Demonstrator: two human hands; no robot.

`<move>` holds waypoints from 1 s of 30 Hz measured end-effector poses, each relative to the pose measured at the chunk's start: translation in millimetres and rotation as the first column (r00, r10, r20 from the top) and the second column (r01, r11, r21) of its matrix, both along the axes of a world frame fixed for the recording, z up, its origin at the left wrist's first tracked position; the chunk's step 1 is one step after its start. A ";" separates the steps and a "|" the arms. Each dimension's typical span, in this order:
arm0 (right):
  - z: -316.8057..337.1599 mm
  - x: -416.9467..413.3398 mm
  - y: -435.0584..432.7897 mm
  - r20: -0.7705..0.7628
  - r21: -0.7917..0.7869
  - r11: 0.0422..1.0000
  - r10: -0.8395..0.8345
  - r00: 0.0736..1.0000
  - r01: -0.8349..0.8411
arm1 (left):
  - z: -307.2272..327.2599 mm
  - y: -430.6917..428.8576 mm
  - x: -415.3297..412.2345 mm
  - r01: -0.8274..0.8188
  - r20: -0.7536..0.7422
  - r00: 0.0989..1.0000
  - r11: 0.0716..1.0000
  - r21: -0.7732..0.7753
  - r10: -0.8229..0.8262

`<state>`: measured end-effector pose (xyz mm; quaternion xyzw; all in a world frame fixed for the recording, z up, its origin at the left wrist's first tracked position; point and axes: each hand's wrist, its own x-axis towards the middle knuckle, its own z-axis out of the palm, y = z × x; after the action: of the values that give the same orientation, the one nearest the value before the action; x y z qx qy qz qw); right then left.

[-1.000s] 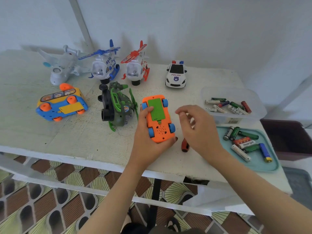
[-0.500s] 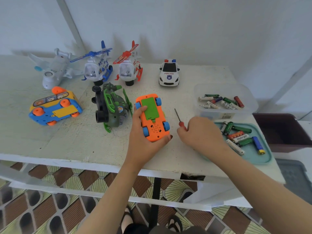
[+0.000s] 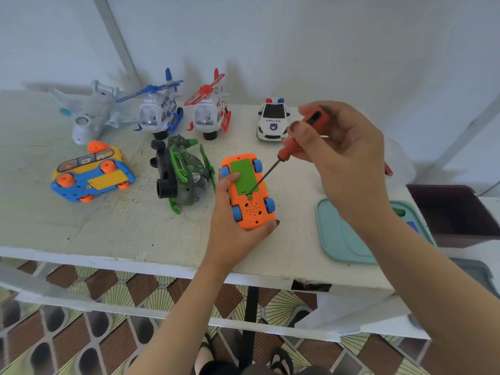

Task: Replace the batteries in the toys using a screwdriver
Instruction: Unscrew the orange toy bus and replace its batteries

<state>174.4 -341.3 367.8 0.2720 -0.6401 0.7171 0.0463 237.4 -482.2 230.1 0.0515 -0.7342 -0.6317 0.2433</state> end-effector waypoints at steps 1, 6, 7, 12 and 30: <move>-1.1 -0.1 -0.7 -0.054 0.046 0.999 -0.015 0.998 0.017 | -0.3 -0.3 -0.2 0.005 -0.007 1.000 1.000 -0.006 -0.005; -10.3 0.2 -5.0 -0.309 0.224 0.972 0.002 0.951 0.070 | -0.1 -1.4 -0.6 -0.025 -0.003 1.000 0.989 -0.149 0.025; -11.4 0.0 -6.1 -0.336 0.240 0.967 0.003 0.942 0.083 | -0.3 -1.8 -0.9 -0.030 0.000 1.000 0.988 -0.153 0.031; -14.7 -1.2 -10.5 -0.405 0.265 0.958 0.009 0.914 0.108 | 0.8 -1.4 -2.2 -0.016 -0.015 1.000 0.992 -0.122 0.015; -18.4 -4.9 -11.3 -0.447 0.274 0.956 0.028 0.894 0.107 | 0.9 -0.3 -1.3 -0.018 -0.013 1.000 0.995 -0.100 0.017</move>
<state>169.5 -352.6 349.4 0.4196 -0.7164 0.5321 0.1660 236.1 -482.5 231.0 0.0418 -0.7632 -0.5921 0.2554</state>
